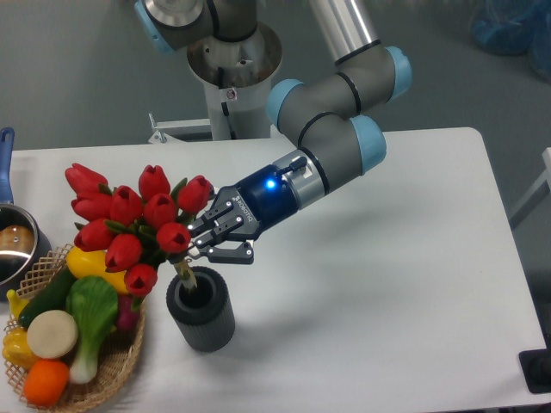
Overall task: Insert the flowers into the vase
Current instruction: 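Lower the tulip stems down into the black vase opening, then hold the tulips steady inside the vase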
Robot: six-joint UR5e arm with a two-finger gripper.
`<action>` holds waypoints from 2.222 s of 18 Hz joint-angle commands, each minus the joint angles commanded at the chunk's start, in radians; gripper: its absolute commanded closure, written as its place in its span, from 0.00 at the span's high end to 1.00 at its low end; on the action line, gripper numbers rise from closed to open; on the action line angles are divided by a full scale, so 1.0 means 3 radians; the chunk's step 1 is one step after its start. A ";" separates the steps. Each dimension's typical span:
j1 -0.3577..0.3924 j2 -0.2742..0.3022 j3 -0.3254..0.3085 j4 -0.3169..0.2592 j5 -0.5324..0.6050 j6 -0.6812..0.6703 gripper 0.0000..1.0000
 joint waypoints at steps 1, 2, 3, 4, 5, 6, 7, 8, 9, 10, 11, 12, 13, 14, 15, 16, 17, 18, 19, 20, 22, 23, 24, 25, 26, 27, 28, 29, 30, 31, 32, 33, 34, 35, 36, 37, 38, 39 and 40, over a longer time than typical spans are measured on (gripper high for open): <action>0.0000 -0.0025 0.0000 0.0000 0.0000 0.0015 0.18; 0.0000 -0.0046 0.0000 0.0000 0.0000 0.0021 0.18; 0.0000 -0.0061 0.0005 0.0000 0.0000 0.0021 0.18; 0.0000 -0.0077 0.0005 0.0000 0.0000 0.0026 0.18; 0.0000 -0.0082 0.0005 0.0005 0.0000 0.0041 0.18; 0.0000 -0.0092 0.0005 0.0000 0.0000 0.0056 0.18; 0.0005 -0.0112 0.0005 0.0000 0.0000 0.0082 0.18; 0.0000 -0.0138 0.0005 0.0000 0.0000 0.0107 0.18; 0.0005 -0.0158 0.0005 0.0000 0.0000 0.0148 0.19; 0.0005 -0.0189 0.0000 0.0000 0.0000 0.0189 0.19; 0.0000 -0.0204 0.0000 0.0000 0.0000 0.0220 0.19; 0.0005 -0.0215 -0.0010 0.0000 0.0000 0.0225 0.19; 0.0005 -0.0235 -0.0030 0.0000 0.0000 0.0235 0.19; 0.0005 -0.0235 -0.0041 0.0000 0.0000 0.0261 0.19; 0.0005 -0.0251 -0.0046 0.0000 0.0005 0.0276 0.19; 0.0005 -0.0261 -0.0041 0.0000 0.0010 0.0276 0.19; 0.0005 -0.0281 -0.0041 0.0000 0.0015 0.0276 0.19; 0.0005 -0.0307 -0.0041 0.0000 0.0020 0.0281 0.19; 0.0005 -0.0317 -0.0041 0.0000 0.0026 0.0307 0.19; 0.0005 -0.0342 -0.0046 0.0000 0.0026 0.0352 0.19; 0.0005 -0.0373 -0.0071 0.0000 0.0026 0.0434 0.19; 0.0005 -0.0394 -0.0097 0.0000 0.0026 0.0480 0.19; 0.0005 -0.0394 -0.0122 0.0000 0.0026 0.0547 0.19; 0.0010 -0.0399 -0.0148 0.0000 0.0026 0.0613 0.19; 0.0020 -0.0409 -0.0174 0.0000 0.0021 0.0679 0.19; 0.0026 -0.0414 -0.0189 0.0000 0.0020 0.0731 0.19; 0.0026 -0.0424 -0.0194 0.0000 0.0020 0.0752 0.19; 0.0031 -0.0425 -0.0194 0.0000 0.0020 0.0757 0.19; 0.0026 -0.0430 -0.0194 0.0000 0.0020 0.0762 0.19; 0.0031 -0.0430 -0.0204 0.0000 0.0020 0.0762 0.19; 0.0031 -0.0430 -0.0210 0.0000 0.0020 0.0767 0.19; 0.0031 -0.0430 -0.0210 0.0000 0.0020 0.0767 0.19; 0.0031 -0.0435 -0.0210 0.0000 0.0020 0.0782 0.19; 0.0031 -0.0445 -0.0210 0.0000 0.0020 0.0813 0.19; 0.0031 -0.0460 -0.0210 0.0000 0.0020 0.0828 0.19; 0.0031 -0.0470 -0.0210 0.0000 0.0020 0.0844 0.19; 0.0031 -0.0476 -0.0210 0.0000 0.0020 0.0844 0.19; 0.0031 -0.0476 -0.0210 0.0000 0.0020 0.0854 0.20; 0.0031 -0.0481 -0.0215 0.0000 0.0020 0.0854 0.20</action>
